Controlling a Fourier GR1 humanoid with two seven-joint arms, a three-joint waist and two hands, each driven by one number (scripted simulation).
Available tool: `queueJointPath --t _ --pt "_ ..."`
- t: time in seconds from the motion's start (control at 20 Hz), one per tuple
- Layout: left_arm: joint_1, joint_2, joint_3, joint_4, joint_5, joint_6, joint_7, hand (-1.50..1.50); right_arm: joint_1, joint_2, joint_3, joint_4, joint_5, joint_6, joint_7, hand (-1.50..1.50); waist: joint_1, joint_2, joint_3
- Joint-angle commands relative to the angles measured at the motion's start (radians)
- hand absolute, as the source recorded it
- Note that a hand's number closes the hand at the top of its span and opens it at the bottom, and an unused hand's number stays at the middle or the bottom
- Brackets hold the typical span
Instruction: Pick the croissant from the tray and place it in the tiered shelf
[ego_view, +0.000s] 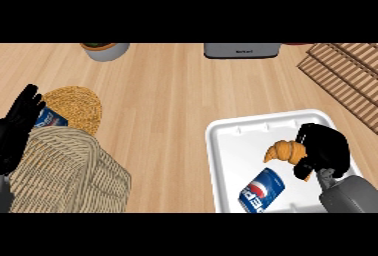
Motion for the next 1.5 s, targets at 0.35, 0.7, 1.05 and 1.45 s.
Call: queueJointPath --t 0.35,0.7,1.05,1.45 --pt "0.082 -0.046 -0.047 0.066 0.02 -0.043 0.027 0.0 -0.353 0.057 -0.269 0.214 -0.028 -0.032 0.156 1.5 0.048 0.025 -0.028" --pt "0.107 -0.079 -0.054 0.073 -0.009 0.002 0.006 0.0 -0.431 0.093 -0.356 0.054 -0.054 -0.062 0.229 1.5 0.008 0.01 -0.029" --pt "0.118 -0.043 -0.021 0.073 0.016 -0.026 0.029 0.0 -0.471 0.065 -0.443 -0.108 -0.022 -0.049 0.303 1.5 -0.011 0.006 -0.029" --pt "0.112 -0.064 -0.049 0.041 0.009 -0.017 0.033 0.0 -0.614 0.005 -0.502 -0.137 0.052 0.047 0.353 1.5 0.009 0.011 -0.03"
